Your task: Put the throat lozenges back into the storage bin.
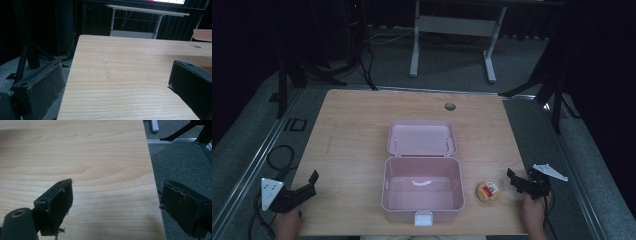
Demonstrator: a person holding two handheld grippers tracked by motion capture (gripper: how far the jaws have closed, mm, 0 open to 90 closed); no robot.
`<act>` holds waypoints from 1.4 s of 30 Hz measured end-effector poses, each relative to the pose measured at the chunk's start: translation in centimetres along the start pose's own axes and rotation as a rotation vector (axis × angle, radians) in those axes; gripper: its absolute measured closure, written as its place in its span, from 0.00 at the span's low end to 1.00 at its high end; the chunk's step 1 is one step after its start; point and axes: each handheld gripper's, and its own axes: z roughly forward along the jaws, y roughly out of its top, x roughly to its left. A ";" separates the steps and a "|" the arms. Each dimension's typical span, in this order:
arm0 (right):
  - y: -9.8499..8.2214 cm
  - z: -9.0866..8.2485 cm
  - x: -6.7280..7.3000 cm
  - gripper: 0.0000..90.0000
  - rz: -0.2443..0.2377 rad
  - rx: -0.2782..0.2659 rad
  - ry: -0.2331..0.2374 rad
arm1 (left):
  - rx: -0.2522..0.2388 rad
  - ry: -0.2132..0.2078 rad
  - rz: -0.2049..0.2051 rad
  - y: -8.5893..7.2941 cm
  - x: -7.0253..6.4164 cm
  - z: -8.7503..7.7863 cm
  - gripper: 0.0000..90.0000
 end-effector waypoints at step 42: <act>3.6 -1.5 2.5 0.15 -0.766 0.632 0.461 | 0.002 -0.008 -0.012 0.0 0.1 0.0 0.00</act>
